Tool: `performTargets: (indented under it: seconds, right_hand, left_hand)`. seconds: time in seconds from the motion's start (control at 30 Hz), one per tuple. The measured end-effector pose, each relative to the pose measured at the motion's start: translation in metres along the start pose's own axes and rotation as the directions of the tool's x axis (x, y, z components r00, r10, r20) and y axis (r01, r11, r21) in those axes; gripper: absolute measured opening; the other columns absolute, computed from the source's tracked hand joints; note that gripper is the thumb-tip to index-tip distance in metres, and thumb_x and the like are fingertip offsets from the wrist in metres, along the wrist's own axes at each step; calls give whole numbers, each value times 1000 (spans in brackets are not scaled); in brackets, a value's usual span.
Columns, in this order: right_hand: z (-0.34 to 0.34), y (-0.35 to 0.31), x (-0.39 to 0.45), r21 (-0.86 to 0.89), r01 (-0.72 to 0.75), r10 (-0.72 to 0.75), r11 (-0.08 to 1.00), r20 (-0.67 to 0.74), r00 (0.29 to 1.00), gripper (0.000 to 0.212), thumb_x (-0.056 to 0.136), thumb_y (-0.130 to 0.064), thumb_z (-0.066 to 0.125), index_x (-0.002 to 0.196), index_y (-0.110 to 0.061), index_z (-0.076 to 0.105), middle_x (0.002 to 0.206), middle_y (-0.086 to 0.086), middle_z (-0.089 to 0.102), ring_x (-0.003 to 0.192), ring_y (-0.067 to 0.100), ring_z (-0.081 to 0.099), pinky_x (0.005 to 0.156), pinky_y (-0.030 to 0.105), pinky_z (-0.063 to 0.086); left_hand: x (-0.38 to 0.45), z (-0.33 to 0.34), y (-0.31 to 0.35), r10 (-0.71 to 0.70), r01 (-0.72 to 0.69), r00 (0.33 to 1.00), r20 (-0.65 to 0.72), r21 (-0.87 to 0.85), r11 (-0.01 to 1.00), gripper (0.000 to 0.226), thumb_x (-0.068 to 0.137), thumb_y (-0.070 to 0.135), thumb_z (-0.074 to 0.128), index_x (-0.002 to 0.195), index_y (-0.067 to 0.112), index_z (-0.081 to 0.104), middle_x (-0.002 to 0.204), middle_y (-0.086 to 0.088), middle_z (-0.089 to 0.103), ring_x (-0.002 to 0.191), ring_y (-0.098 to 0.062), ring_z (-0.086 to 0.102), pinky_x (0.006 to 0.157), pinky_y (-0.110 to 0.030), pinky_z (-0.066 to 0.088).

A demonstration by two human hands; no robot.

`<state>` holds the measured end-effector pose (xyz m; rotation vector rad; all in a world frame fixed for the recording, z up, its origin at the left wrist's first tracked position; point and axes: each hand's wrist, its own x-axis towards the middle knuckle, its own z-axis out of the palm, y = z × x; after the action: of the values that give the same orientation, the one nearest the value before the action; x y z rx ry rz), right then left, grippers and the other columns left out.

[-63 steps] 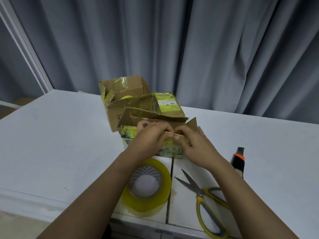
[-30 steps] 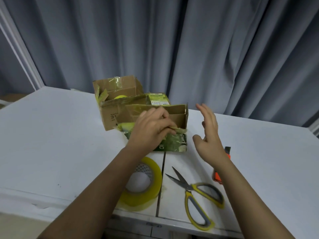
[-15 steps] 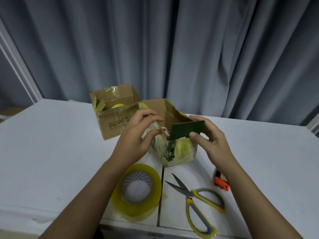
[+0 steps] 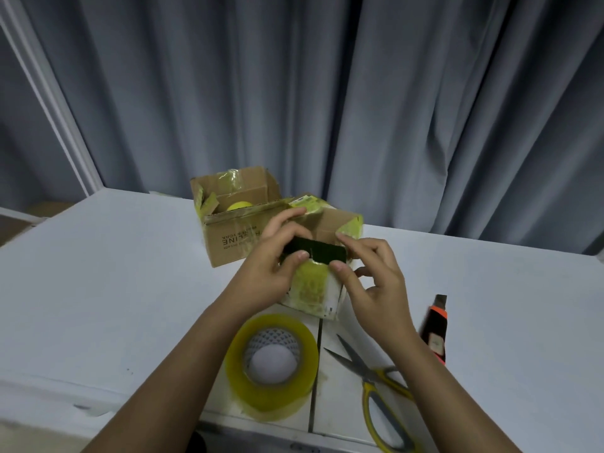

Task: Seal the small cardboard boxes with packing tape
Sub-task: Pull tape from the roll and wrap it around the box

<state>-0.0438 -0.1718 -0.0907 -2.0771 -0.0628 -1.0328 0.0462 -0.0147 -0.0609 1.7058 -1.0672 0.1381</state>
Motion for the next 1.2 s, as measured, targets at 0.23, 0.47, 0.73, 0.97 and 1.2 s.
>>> performTargets:
  seconds: [0.23, 0.47, 0.73, 0.97, 1.2]
  right_hand:
    - [-5, 29, 15, -105, -259, 279, 960, 292, 915, 82, 78, -6, 42, 147, -41, 14, 157, -13, 10, 144, 6, 5, 117, 27, 10]
    - [-4, 48, 33, -376, -90, 215, 922, 305, 928, 38, 83, -3, 49, 117, -18, 54, 118, -2, 53, 118, 20, 41, 113, 38, 19]
    - [40, 21, 12, -407, 182, -69, 895, 277, 959, 31, 81, 1, 64, 108, -15, 67, 97, 0, 66, 90, 24, 58, 80, 31, 30]
    - [23, 32, 23, -435, 80, 82, 897, 340, 937, 71, 70, -44, 78, 132, -30, 47, 124, -16, 46, 128, 10, 30, 111, 33, 11]
    - [10, 53, 19, -468, 189, 46, 863, 446, 894, 26, 83, -45, 68, 100, -26, 68, 106, -15, 64, 128, 3, 35, 109, 28, -1]
  left_hand:
    - [-2, -16, -12, -41, 49, 995, 87, -85, 995, 22, 90, -3, 57, 90, 18, 57, 148, 4, 32, 135, 3, 31, 95, -8, 35]
    - [-3, -28, -21, -72, 72, 997, -7, 61, 996, 26, 89, -5, 55, 92, 20, 57, 148, 4, 32, 130, 13, 29, 100, -9, 30]
    - [-4, -20, -23, -98, 156, 980, -174, 366, 917, 36, 99, 31, 37, 127, 19, 55, 136, 2, 52, 134, -14, 38, 120, -44, 1]
    - [-10, 3, -38, -161, 105, 987, 19, 678, 727, 23, 93, 12, 46, 106, 28, 57, 105, 12, 63, 110, -11, 53, 117, -40, -6]
    - [-3, 11, -42, -131, 62, 990, 54, 664, 746, 25, 80, 16, 52, 102, 27, 51, 99, 12, 55, 104, -11, 50, 113, -37, -4]
